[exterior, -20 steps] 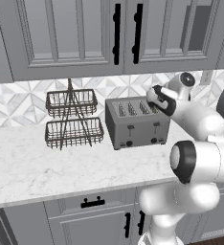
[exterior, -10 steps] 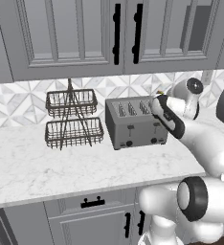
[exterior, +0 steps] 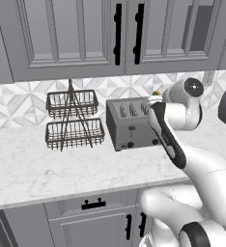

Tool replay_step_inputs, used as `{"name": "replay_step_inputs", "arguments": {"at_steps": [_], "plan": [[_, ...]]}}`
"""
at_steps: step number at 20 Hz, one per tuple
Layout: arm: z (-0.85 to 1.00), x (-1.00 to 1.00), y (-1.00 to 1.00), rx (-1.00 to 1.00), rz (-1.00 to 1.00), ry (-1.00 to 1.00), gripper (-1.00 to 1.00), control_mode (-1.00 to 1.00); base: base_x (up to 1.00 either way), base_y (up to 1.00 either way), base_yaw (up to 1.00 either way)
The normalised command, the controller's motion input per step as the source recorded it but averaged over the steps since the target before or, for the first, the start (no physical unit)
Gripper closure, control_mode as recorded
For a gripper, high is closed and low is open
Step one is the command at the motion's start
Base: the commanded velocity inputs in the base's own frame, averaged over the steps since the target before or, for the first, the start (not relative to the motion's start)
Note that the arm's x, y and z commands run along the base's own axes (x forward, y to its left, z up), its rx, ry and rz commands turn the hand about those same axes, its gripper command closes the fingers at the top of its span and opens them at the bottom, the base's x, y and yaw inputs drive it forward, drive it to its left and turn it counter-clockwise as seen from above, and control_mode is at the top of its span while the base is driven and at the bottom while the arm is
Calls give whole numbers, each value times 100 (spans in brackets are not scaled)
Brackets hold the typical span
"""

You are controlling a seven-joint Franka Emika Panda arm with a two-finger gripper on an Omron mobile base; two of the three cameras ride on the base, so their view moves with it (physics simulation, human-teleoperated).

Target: Start the toaster. Once the lever pops up, take the bread to the plate on the dining counter.

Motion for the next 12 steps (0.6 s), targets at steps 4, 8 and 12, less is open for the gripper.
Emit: {"name": "replay_step_inputs", "arguments": {"at_steps": [4,8,12], "plan": [[20,-74,28,0,-1,0,100,-100,0,0,0],[8,-87,19,0,-1,0,100,-100,0,0,0],[6,-84,19,0,0,0,100,-100,0,0,0]]}}
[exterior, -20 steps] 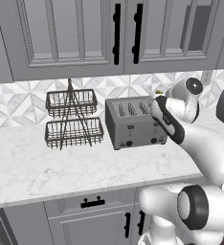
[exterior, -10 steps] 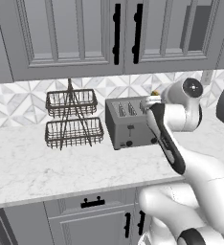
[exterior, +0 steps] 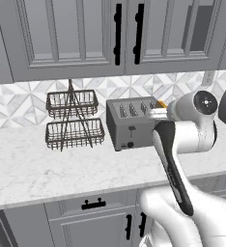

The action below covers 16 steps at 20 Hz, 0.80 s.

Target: Start the toaster. Once the lever pops up, take the bread to the plate on the dining counter.

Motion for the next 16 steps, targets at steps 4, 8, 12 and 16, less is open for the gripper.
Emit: {"name": "replay_step_inputs", "arguments": {"at_steps": [4,8,12,16], "plan": [[1,-89,2,0,0,0,100,-100,0,0,0],[1,-76,0,1,1,0,100,-100,0,0,0],[7,-46,7,0,0,5,100,-100,0,0,0],[2,-21,21,0,4,3,100,-100,0,0,0]]}}
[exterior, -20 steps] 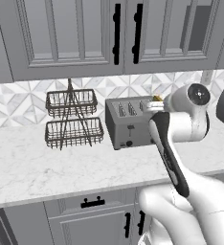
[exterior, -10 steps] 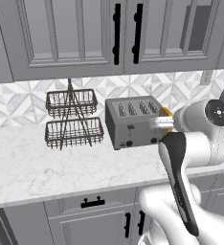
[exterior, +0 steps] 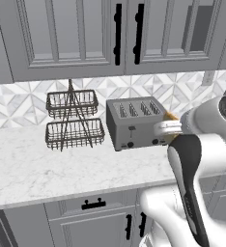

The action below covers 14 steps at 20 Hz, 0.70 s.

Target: Start the toaster. Once the lever pops up, take the bread to the plate on the dining counter.

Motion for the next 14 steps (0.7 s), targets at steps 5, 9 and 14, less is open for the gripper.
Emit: {"name": "replay_step_inputs", "arguments": {"at_steps": [5,9,14], "plan": [[0,-22,7,0,0,0,100,-100,0,0,0],[0,-10,-6,0,0,0,100,-100,0,0,0],[0,0,-12,0,0,0,100,-100,0,0,0]]}}
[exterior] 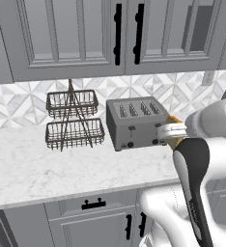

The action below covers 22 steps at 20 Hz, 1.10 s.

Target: Start the toaster. Once the lever pops up, take the bread to the plate on the dining counter.

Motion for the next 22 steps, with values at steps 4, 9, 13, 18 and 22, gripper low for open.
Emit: {"name": "replay_step_inputs", "arguments": {"at_steps": [4,9,13,18,22], "plan": [[0,0,-3,0,0,0,100,-100,0,0,0],[0,-2,0,0,0,0,100,100,-16,0,0],[0,0,0,0,0,0,100,100,-82,-9,-28],[0,0,0,0,0,0,100,100,-51,-18,-68],[0,0,0,0,0,0,100,100,-2,-7,-91]]}}
